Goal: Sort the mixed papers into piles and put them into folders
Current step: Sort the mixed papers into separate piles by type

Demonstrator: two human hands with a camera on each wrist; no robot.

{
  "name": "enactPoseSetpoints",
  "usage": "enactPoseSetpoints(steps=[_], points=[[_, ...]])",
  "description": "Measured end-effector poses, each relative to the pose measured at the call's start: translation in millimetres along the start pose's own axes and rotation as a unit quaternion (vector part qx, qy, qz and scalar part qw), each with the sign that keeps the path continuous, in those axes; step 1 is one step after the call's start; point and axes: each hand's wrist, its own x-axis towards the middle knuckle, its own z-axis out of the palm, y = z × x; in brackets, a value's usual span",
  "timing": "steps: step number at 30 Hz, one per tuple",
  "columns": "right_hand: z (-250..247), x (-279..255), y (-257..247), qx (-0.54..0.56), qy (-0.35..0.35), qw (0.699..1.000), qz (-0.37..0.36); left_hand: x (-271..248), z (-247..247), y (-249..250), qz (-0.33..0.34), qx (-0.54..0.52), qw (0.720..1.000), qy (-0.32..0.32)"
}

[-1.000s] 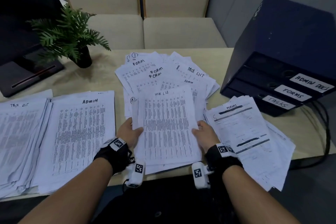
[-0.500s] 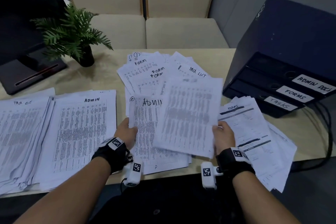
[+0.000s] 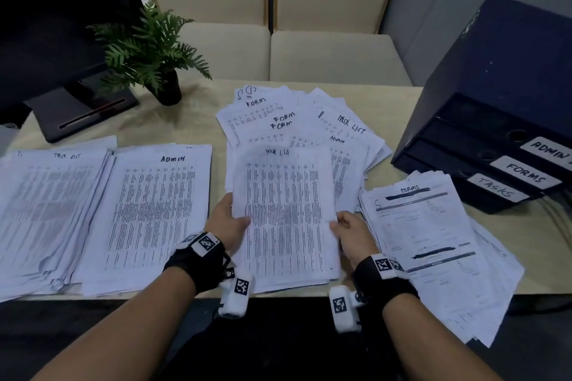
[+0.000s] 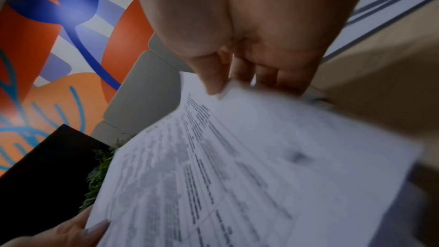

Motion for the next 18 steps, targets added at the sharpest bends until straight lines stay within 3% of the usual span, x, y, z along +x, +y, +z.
enactPoseSetpoints(steps=[4, 7, 14, 18], points=[[5, -7, -22, 0.137, -0.099, 0.986, -0.012, -7, -16, -8, 0.002, -0.099, 0.995, 0.003], [17, -8, -34, 0.161, -0.162, 0.973, -0.026, -15, -38, -11, 0.0, -0.091, 0.996, 0.011], [69, -11, -59, 0.151, -0.185, 0.971, 0.032, -7, -98, -45, 0.002, -0.099, 0.994, 0.048], [107, -25, -80, 0.122, -0.181, 0.976, 0.011, 5, -138, -68, 0.018, -0.105, 0.994, 0.038]])
